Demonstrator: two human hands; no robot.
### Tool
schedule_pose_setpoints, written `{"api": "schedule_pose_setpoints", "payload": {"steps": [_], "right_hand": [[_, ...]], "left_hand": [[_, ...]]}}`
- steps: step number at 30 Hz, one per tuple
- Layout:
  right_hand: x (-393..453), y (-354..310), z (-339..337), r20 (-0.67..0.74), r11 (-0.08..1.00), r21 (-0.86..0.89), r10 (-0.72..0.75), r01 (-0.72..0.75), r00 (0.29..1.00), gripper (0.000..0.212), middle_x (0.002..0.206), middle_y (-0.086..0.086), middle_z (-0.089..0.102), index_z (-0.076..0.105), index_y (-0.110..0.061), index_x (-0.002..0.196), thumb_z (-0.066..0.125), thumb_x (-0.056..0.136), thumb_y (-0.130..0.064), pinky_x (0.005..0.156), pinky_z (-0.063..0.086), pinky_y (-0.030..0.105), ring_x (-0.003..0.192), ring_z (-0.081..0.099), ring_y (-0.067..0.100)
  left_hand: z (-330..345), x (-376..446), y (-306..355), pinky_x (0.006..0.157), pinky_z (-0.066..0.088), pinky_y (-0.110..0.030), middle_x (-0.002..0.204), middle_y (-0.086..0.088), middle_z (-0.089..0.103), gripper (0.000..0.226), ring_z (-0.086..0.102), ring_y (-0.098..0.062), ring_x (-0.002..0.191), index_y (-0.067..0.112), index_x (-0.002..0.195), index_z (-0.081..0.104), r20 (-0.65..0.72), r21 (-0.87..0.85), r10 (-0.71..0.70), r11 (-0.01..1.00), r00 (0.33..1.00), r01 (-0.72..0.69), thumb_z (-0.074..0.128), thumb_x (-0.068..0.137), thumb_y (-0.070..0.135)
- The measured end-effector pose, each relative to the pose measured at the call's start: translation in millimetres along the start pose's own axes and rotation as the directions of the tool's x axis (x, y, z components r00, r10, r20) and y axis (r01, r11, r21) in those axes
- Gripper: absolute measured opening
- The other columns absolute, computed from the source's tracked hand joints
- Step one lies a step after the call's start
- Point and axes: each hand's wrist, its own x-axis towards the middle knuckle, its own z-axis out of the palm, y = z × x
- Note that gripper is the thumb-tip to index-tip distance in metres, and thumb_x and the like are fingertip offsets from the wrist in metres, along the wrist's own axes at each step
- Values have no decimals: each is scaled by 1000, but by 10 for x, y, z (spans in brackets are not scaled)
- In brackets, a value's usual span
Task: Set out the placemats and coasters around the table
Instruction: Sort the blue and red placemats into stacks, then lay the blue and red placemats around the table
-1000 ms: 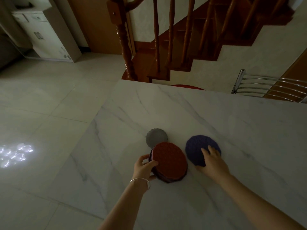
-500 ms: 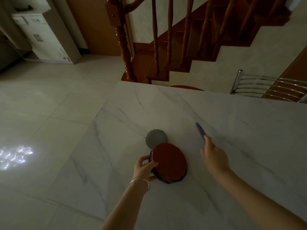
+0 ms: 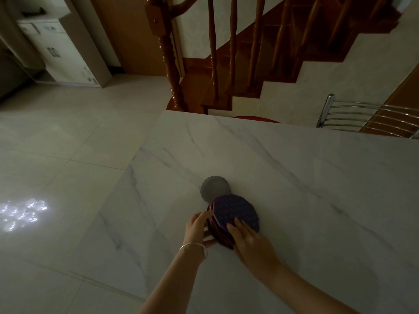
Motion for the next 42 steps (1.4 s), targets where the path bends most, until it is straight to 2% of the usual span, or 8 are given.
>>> {"api": "schedule_pose_setpoints", "payload": {"steps": [5,9,12,15,24,30,37,42], "right_hand": [[-19,69,-44,51,998,55,-34,31,998,73,110,12,70,68,-16,112,91,45,-34,61,60,26,94,70,23],[-55,165,28,133,980,196,-61,34,989,64,153,12,27,29,-20,145,56,87,-24,102,44,38,138,33,28],[-91,249,6,69,952,295,58,-76,996,56,155,0,24,28,-24,145,46,91,-21,102,41,31,139,29,18],[-161,403,-111,-28,906,357,251,-225,968,50,149,0,36,36,-21,141,46,92,-20,99,41,29,133,37,16],[-698,1070,-668,-54,639,547,671,-541,739,44,139,2,45,45,-20,133,54,92,-29,100,39,31,123,45,18],[-1334,1420,-1035,-1,365,743,839,-561,545,44,123,2,57,50,-23,127,64,85,-28,93,47,33,103,57,17],[-2378,1957,-1300,15,193,813,937,-550,350,50,109,0,62,51,-22,124,73,78,-20,77,49,27,85,62,15],[-3146,2398,-1283,5,166,840,950,-517,312,55,110,-1,62,51,-21,126,74,76,-21,83,51,32,89,62,19]], "left_hand": [[28,-38,0,46,53,-27,89,-11,68,35,67,-22,75,13,107,58,14,29,26,999,1000,-27,69,76,0],[30,-44,-19,47,54,-30,94,-15,67,36,67,-24,76,12,112,55,9,40,37,999,999,-37,65,80,-2],[40,-56,-17,48,55,-30,94,-16,66,37,66,-26,78,12,113,55,22,31,47,998,999,-48,65,80,-1],[125,-110,34,46,54,-29,92,-15,65,35,65,-26,76,14,109,57,57,31,38,999,998,-40,64,79,-3],[947,-411,163,49,55,-30,86,-8,65,39,63,-25,73,15,111,58,324,111,5,993,946,-43,67,76,2],[1727,-677,-16,55,56,-33,94,-9,64,35,63,-28,77,16,108,58,503,200,-82,980,860,-23,66,77,3],[2618,-1232,-555,58,58,-38,99,-9,60,36,63,-32,82,14,110,57,571,320,-177,947,802,-18,66,77,1],[3169,-1577,-1108,57,58,-37,100,-10,63,30,66,-32,82,14,103,62,582,371,-197,927,789,-42,67,76,1]]}}
